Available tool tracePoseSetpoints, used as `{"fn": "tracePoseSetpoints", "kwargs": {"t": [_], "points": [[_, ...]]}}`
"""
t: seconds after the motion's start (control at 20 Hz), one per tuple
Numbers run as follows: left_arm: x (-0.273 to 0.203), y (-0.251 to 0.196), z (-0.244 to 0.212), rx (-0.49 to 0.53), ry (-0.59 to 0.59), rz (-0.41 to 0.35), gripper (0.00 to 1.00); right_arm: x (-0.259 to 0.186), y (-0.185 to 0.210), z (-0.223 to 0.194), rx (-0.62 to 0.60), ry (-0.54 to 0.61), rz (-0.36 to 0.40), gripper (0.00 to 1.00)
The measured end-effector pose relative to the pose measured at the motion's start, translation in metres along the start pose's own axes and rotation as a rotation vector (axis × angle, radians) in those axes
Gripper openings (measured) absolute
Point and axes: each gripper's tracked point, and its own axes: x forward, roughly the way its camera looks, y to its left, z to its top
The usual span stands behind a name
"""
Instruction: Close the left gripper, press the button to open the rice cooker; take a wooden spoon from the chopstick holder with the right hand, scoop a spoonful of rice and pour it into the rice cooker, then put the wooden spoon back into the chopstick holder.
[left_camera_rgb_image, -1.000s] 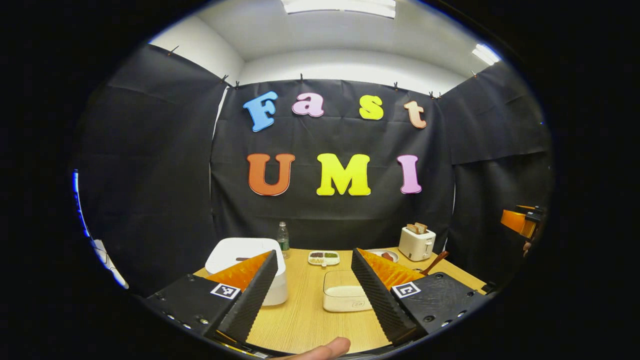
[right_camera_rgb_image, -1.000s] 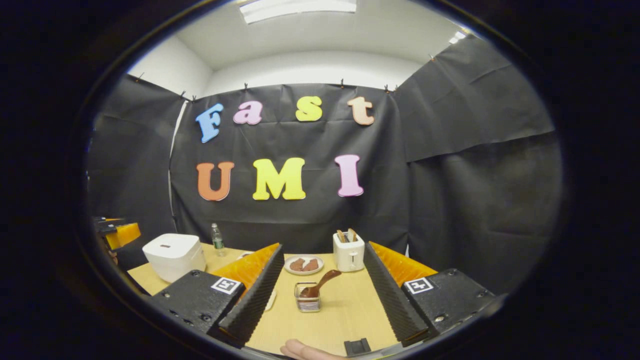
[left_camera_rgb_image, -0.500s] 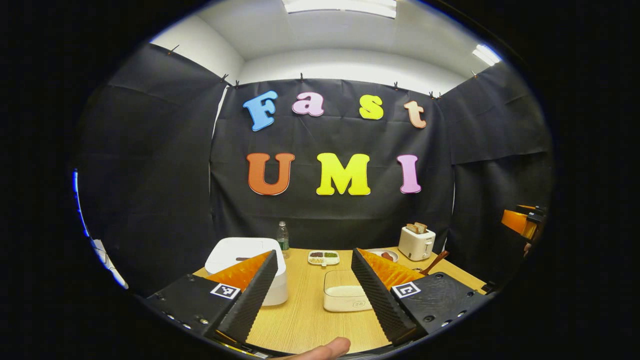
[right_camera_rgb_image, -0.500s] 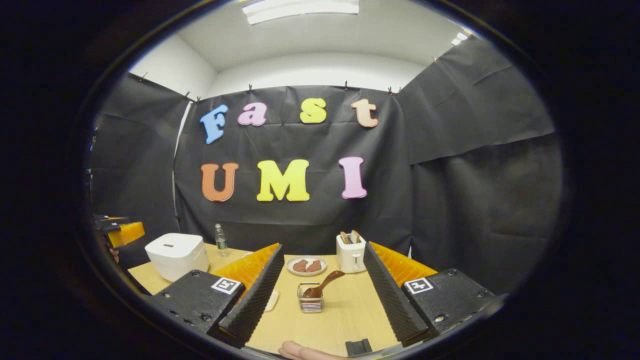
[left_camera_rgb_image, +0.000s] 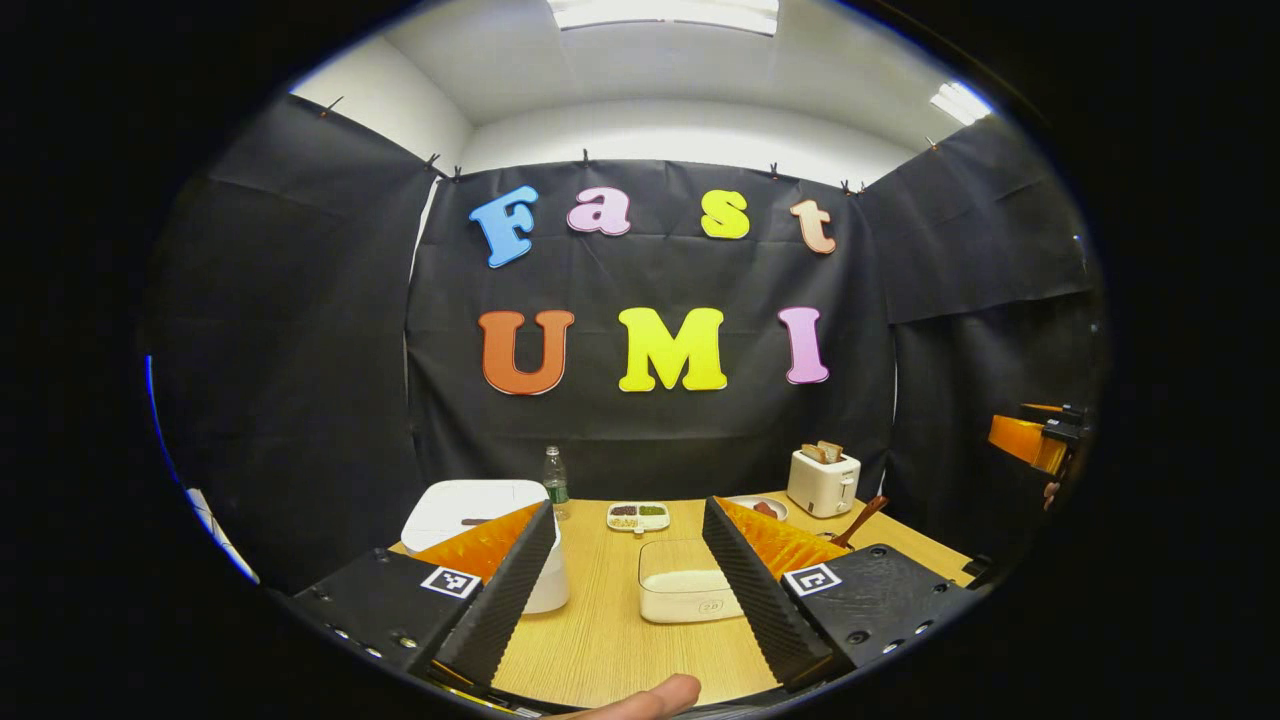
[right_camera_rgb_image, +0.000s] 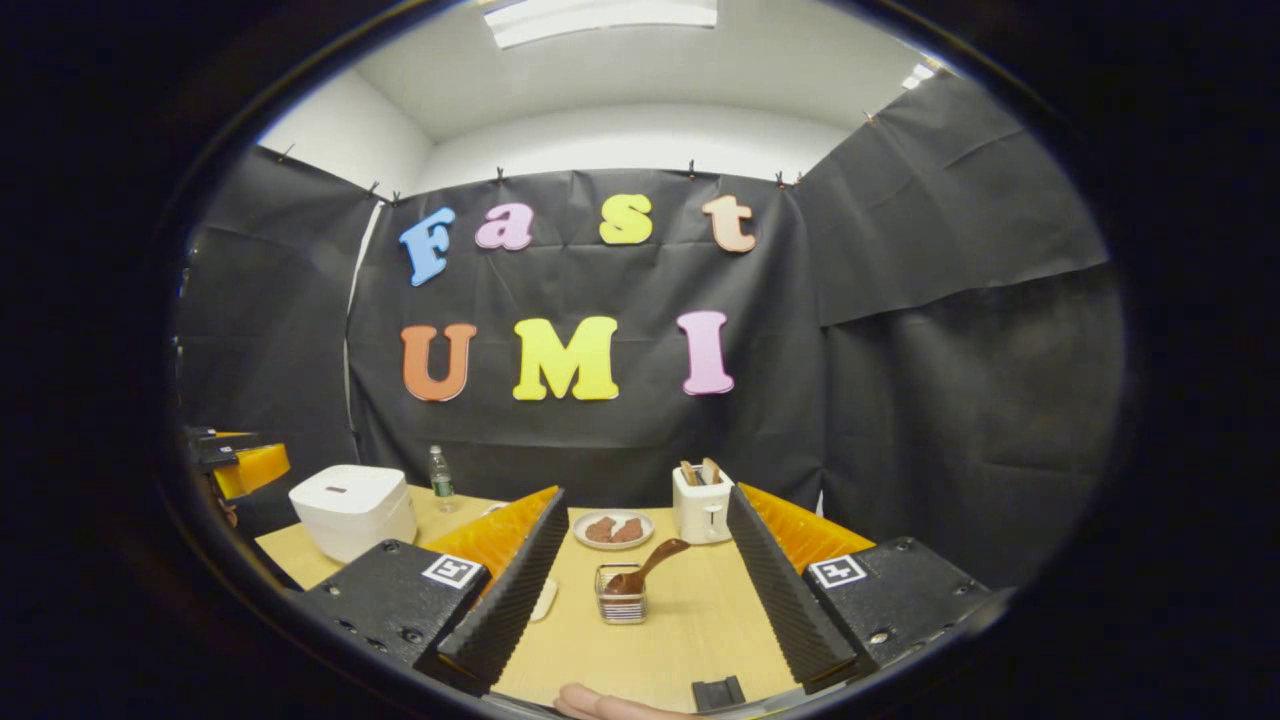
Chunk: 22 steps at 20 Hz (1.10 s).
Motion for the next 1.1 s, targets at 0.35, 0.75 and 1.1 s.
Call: {"fn": "tracePoseSetpoints", "kwargs": {"t": [0.35,0.75,1.1], "points": [[0.000,-0.007,-0.002,-0.026,0.018,-0.043,0.95,-0.008,0.014,0.011,-0.012,-0.023,0.016,1.00],[0.011,0.030,-0.013,0.006,0.034,0.044,0.94,-0.020,0.013,0.015,-0.018,-0.045,0.003,1.00],[0.029,0.056,-0.019,-0.054,0.055,0.033,0.94,-0.014,0.013,-0.001,-0.003,-0.047,0.017,1.00]]}}
